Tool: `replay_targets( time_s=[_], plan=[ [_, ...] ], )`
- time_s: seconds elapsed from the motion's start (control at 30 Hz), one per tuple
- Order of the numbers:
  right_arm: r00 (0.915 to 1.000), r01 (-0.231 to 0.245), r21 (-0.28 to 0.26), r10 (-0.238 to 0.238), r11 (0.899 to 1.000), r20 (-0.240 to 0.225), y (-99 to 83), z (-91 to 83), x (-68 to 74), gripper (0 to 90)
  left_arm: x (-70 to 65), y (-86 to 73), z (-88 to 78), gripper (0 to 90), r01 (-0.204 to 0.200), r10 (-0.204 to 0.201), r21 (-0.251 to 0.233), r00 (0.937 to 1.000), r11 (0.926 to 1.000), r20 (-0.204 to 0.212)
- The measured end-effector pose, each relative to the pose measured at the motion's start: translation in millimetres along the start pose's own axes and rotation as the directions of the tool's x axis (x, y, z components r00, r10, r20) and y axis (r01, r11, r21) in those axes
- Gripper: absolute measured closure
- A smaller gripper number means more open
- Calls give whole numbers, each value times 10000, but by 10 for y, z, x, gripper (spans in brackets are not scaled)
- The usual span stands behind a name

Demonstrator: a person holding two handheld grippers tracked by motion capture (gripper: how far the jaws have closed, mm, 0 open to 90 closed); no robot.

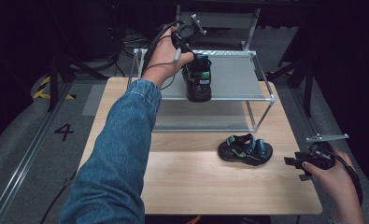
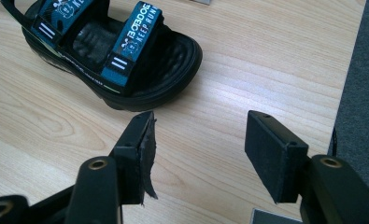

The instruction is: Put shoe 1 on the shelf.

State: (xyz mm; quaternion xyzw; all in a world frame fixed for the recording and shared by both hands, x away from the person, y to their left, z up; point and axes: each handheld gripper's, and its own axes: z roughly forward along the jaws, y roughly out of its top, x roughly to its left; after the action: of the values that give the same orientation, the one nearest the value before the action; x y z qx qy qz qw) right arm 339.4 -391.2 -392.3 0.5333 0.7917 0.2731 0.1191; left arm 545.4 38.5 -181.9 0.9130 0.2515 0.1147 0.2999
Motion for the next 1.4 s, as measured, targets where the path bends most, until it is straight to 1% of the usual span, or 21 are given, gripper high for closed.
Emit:
replay_targets(
  time_s=[0.13,0.23,0.33,0.43,0.47,0.5,0.63,0.67,0.7,0.77,0.8,0.93,1.03,1.13,1.17,1.2,1.23,1.27,1.33,1.37,1.4],
  plan=[
    [9999,-79,55,79,10000,-66,-8,27,-15,443,61,-6,78,711,45,-44,78,10000,10000,-70],
    [9999,-107,191,109,9998,-59,-21,57,-30,444,94,-12,113,711,147,-146,65,9999,9999,-57],
    [9999,-103,187,104,9998,-64,-23,64,-37,445,143,-21,159,711,162,-162,83,9999,9998,-38],
    [9998,-168,187,169,9997,-73,-29,69,-41,446,190,-46,209,710,240,-238,183,9997,9995,-79],
    [9999,-140,201,142,9997,-65,-32,70,-45,445,213,-57,229,710,188,-186,248,9998,9995,-82],
    [9999,-100,194,102,9998,-60,-36,71,-51,446,220,-64,245,710,244,-243,270,9997,9993,-56],
    [9999,-154,161,154,9998,-26,-44,69,-63,446,240,-81,287,709,42,-39,468,10000,9989,-59],
    [9999,-147,146,148,9998,-26,-45,71,-64,446,234,-88,301,709,62,-57,491,9999,9988,-106],
    [9999,-138,131,139,9998,-26,-44,72,-64,447,243,-93,308,710,-6,12,483,9999,9988,-115],
    [10000,-81,117,82,9999,-29,-42,76,-62,447,260,-109,311,710,147,-147,466,9999,9988,-6],
    [10000,-68,124,68,9999,-26,-40,79,-57,447,267,-118,315,710,222,-221,464,9998,9987,-24],
    [10000,-68,142,68,9999,-39,-35,81,-45,447,294,-156,351,711,343,-325,591,9990,9977,-299],
    [10000,-73,113,73,9999,-12,-34,85,-42,447,302,-181,389,712,486,-475,387,9985,9981,-287],
    [10000,-57,114,57,9999,-23,-35,84,-43,446,294,-174,415,705,518,-511,322,9984,9981,-231],
    [10000,-65,115,65,9999,-25,-35,83,-44,446,288,-169,420,690,522,-515,272,9983,9983,-254],
    [10000,-58,121,58,9999,-34,-35,82,-45,446,277,-164,419,651,533,-529,153,9983,9985,-264],
    [10000,-55,108,56,9999,-40,-36,81,-47,445,263,-158,411,547,566,-564,41,9978,9984,-352],
    [10000,-55,108,56,9999,-40,-36,81,-47,445,249,-155,397,547,574,-575,-38,9974,9983,-435],
    [10000,-51,88,51,9999,-10,-37,80,-52,445,227,-156,366,540,649,-648,10,9971,9979,-388],
    [10000,-72,91,72,9999,-12,-36,80,-51,445,209,-154,330,513,640,-640,-20,9963,9979,-566],
    [10000,-52,87,52,9999,-24,-33,81,-45,445,200,-154,305,485,644,-649,-104,9964,9979,-553]
  ],
)
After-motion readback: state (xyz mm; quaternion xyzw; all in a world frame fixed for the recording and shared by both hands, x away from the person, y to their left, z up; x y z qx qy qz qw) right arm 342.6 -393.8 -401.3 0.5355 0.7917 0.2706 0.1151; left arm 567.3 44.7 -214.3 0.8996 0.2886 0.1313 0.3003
